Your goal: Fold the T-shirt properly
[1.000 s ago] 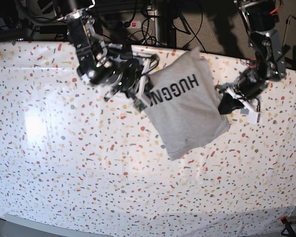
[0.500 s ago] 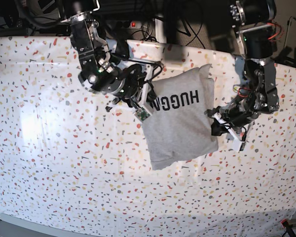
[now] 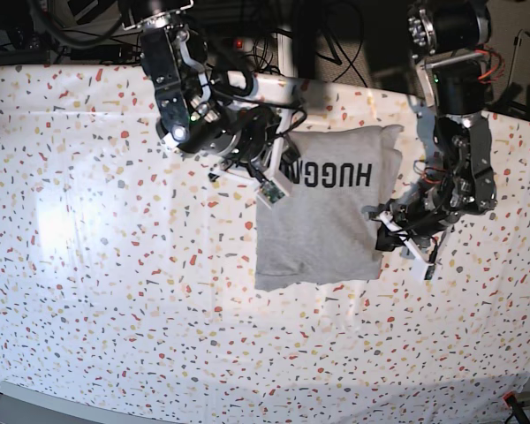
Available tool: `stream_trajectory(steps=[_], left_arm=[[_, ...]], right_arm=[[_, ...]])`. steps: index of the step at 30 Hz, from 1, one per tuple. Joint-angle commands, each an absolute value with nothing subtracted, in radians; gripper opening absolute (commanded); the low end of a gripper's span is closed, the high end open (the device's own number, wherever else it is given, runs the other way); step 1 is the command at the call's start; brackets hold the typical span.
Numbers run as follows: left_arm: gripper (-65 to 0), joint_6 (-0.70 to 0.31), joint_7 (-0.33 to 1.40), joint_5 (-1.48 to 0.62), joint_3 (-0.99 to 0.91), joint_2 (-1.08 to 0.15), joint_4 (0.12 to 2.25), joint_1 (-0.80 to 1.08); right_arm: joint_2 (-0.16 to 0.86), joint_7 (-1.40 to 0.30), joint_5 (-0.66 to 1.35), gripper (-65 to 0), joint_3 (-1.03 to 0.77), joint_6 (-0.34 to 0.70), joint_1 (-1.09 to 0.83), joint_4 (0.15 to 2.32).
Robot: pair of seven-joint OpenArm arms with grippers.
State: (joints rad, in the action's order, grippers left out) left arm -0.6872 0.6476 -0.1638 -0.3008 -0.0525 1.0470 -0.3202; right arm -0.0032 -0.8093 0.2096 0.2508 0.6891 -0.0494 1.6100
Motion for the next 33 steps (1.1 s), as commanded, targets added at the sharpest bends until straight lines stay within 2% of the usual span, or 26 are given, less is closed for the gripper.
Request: stream_trajectory(steps=[1, 7, 18, 27, 33], left_arm=[[-65.0, -0.698, 0.624, -0.183, -0.299, -0.047, 1.060, -0.360], [-65.0, -0.698, 0.645, -0.184, -0.299, -0.042, 1.060, -0.417], [-65.0, -0.698, 0.708, -0.243, -0.300, -0.090, 1.095, -0.418], [-65.0, -0.698, 0.733, -0.352, -0.301, -0.138, 1.231, -0.283], [-65.0, -0.698, 0.733, -0.402, -0.341, -0.136, 1.425, -0.129]], right_arm=[[-0.009, -0.793, 0.222, -65.0, 0.264, 0.698, -0.037, 1.626], [-0.008, -0.794, 0.220, -65.0, 0.327, 0.698, -0.036, 1.629], [0.001, -0.843, 0.208, -65.0, 0.263, 0.698, -0.037, 1.787], [0.030, -0.975, 0.441, -65.0, 0.065, 0.698, -0.037, 1.841], [0.068, -1.003, 0.453, -65.0, -0.004, 0.698, -0.061, 1.886]])
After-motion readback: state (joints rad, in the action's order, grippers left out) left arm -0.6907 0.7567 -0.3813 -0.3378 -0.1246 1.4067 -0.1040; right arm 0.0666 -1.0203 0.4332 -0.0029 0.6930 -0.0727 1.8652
